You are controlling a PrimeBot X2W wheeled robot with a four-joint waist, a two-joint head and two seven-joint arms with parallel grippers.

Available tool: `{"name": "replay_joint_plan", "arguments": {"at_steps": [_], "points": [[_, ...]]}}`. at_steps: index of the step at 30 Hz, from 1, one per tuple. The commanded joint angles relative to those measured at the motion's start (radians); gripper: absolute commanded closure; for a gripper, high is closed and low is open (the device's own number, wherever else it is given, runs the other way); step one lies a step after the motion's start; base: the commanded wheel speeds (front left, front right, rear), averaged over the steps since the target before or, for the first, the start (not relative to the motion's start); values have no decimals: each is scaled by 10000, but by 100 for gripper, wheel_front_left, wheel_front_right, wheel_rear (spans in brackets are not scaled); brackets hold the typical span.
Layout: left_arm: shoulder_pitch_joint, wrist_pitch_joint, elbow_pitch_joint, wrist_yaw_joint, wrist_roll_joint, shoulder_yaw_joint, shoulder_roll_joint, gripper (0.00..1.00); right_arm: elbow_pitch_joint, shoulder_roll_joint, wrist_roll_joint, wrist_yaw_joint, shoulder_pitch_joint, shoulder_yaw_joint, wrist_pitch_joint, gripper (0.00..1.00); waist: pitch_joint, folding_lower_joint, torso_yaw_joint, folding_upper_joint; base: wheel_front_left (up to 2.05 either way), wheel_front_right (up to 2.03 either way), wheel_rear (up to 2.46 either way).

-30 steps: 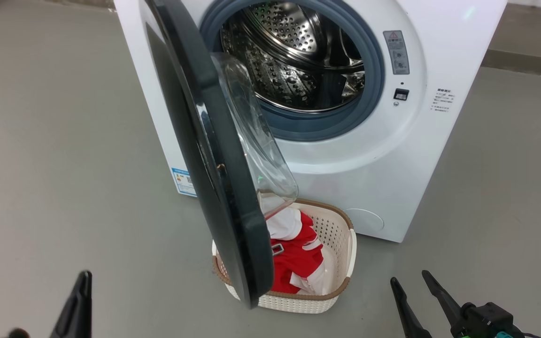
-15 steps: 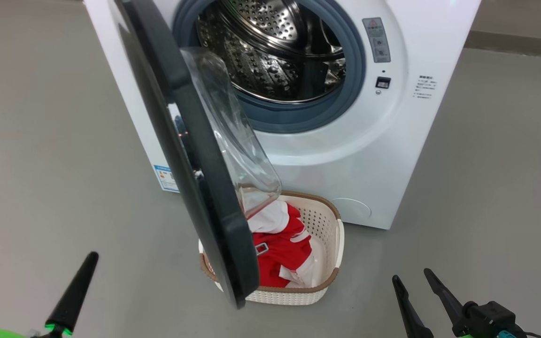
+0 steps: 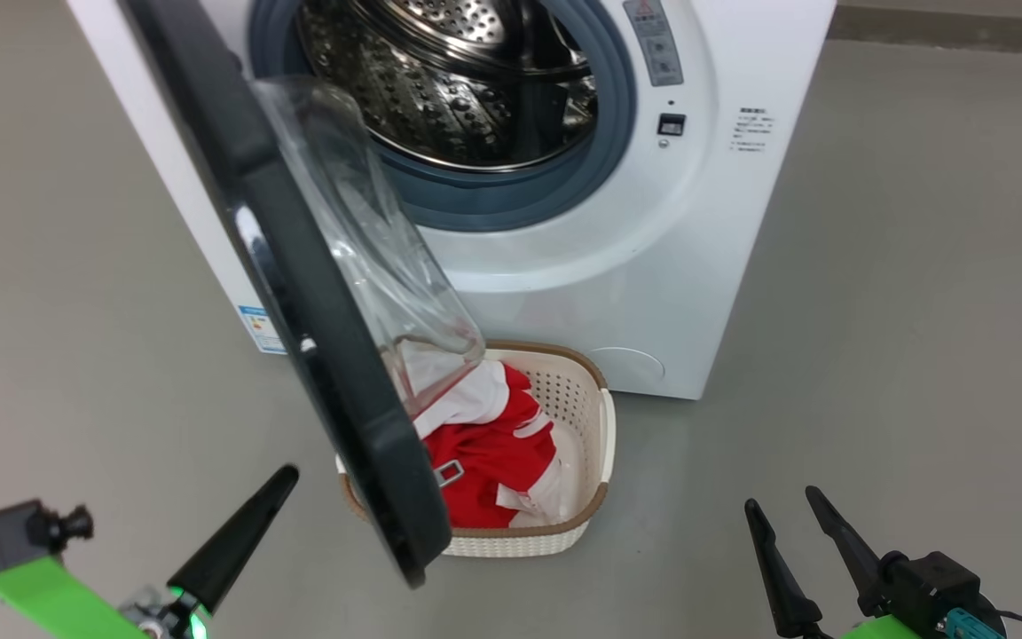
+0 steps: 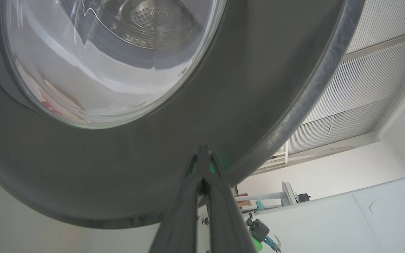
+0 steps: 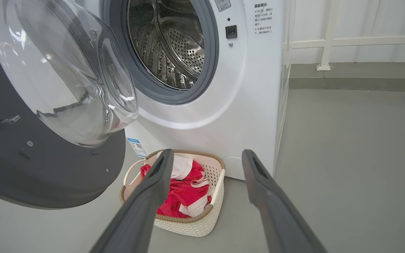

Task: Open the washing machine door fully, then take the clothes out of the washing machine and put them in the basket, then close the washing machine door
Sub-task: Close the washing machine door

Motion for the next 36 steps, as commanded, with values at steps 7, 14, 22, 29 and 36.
{"name": "replay_joint_plan", "arguments": {"at_steps": [7, 14, 22, 29, 36], "points": [[-1092, 538, -367, -56, 338, 560, -413, 100, -309, -22, -131, 65, -539, 98, -65, 0, 291, 0, -562, 0, 0, 0, 0], [-1438, 627, -560, -56, 711, 559, -775, 100, -387, -16, -166, 65, -658, 16, -65, 0, 528, 0, -1087, 0, 0, 0, 0], [-2206, -144, -272, -56, 1353, 101, -1280, 100, -445, -12, -52, 65, -819, 30, -65, 0, 845, 0, -1731, 0, 0, 0, 0], [-3273, -1157, 299, -56, 1805, -691, -1369, 100, -547, -12, 87, 65, -1056, 49, -65, 0, 1265, 0, -2244, 0, 0, 0, 0], [-4256, -2118, 951, -56, 2005, -1204, -1096, 100, -641, -11, 276, 65, -1241, 61, -65, 0, 1667, 0, -2786, 0, 0, 0, 0]]}}
